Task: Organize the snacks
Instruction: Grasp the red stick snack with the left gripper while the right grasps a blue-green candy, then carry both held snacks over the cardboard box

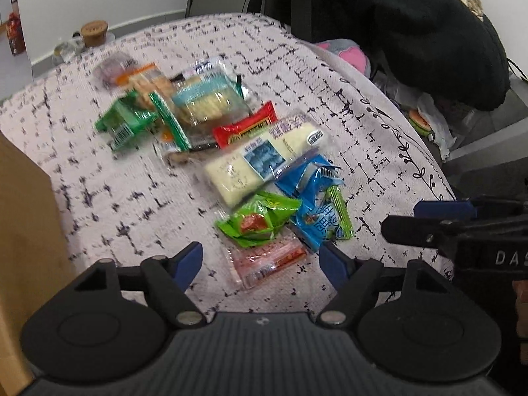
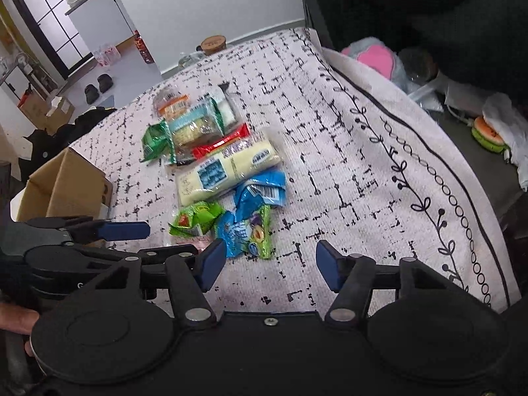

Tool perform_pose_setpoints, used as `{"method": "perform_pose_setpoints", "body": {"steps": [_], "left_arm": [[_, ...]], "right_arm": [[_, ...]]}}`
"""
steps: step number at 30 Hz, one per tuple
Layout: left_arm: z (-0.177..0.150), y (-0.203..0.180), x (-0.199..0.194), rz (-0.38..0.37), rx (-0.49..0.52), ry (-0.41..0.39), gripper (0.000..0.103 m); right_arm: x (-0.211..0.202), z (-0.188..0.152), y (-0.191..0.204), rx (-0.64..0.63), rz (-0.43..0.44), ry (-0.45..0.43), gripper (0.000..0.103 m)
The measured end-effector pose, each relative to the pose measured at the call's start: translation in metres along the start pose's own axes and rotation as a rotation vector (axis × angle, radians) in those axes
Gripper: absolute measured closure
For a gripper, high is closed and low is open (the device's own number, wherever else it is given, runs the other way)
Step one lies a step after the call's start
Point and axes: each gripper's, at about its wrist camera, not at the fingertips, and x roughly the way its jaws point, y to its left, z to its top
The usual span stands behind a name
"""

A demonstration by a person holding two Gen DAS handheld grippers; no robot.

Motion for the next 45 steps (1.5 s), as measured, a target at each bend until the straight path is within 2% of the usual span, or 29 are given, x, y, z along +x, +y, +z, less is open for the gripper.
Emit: {"method": "perform_pose_setpoints", "body": {"steps": [6, 11, 14, 16, 22, 27, 40, 41, 43, 45], "left_arm": [[-0.006, -0.01, 0.019, 0.033, 0.008, 0.025, 0.027], [-0.007, -0.014, 0.024, 0.066, 0.032, 0.001, 0.028], [-0.007, -0.016, 0.024, 0.076, 0.05, -0.018, 0.037], [-0.008, -0.016, 0.023, 0.054, 0.048, -0.027, 0.049], [-0.011, -0.011, 0.017, 0.025, 0.016, -0.039, 0.057], [-0.014, -0.006, 0.012, 0.018, 0.002, -0.041, 0.059], [-0.017, 0.012, -0.012, 0.083, -0.056, -0.099, 0.059], [-0.017, 0.013, -0.012, 0.086, -0.057, -0.096, 0.059], [-0.02, 0.013, -0.013, 0.088, -0.055, -0.091, 0.059], [-0.021, 0.015, -0.016, 0.082, -0.063, -0.102, 0.059]], "right_arm": [[0.01, -0.002, -0.005, 0.023, 0.005, 0.007, 0.045], [0.017, 0.0, -0.006, 0.041, 0.014, 0.007, 0.045], [0.022, -0.003, -0.002, 0.049, 0.019, 0.008, 0.045], [0.024, -0.005, -0.001, 0.057, 0.028, 0.008, 0.045], [0.031, -0.004, -0.002, 0.071, 0.029, 0.0, 0.045], [0.04, -0.004, 0.002, 0.085, 0.053, -0.021, 0.044], [0.056, -0.008, 0.016, 0.137, 0.064, -0.061, 0.045], [0.057, -0.008, 0.017, 0.134, 0.066, -0.06, 0.047], [0.061, -0.009, 0.017, 0.133, 0.08, -0.039, 0.067], [0.062, -0.008, 0.01, 0.182, 0.125, -0.006, 0.069]]}}
